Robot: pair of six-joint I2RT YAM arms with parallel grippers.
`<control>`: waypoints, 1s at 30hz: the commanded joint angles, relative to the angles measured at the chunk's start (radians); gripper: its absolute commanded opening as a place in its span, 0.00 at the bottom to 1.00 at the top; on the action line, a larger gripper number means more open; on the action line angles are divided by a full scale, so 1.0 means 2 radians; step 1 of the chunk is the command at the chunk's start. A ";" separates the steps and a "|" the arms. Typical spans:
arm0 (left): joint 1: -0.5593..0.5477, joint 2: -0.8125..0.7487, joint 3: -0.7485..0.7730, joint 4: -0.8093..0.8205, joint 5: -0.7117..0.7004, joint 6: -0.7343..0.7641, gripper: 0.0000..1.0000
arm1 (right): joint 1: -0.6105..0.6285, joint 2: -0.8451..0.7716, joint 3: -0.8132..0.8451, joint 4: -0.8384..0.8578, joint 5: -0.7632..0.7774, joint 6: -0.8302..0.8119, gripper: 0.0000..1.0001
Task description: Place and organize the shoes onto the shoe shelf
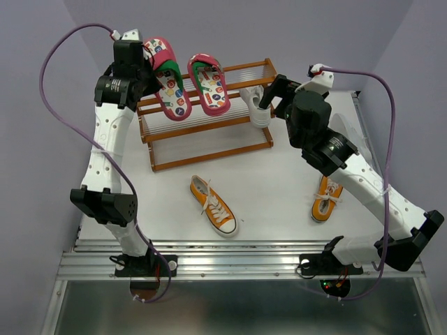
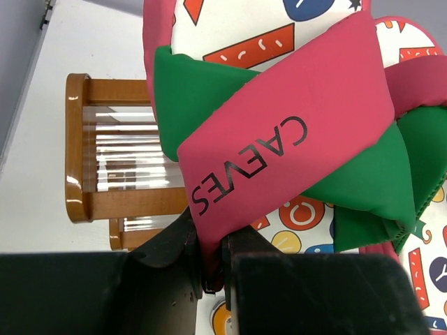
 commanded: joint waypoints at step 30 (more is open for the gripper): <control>0.010 0.043 0.045 0.079 0.090 -0.030 0.54 | 0.001 0.010 0.000 0.009 0.016 0.006 1.00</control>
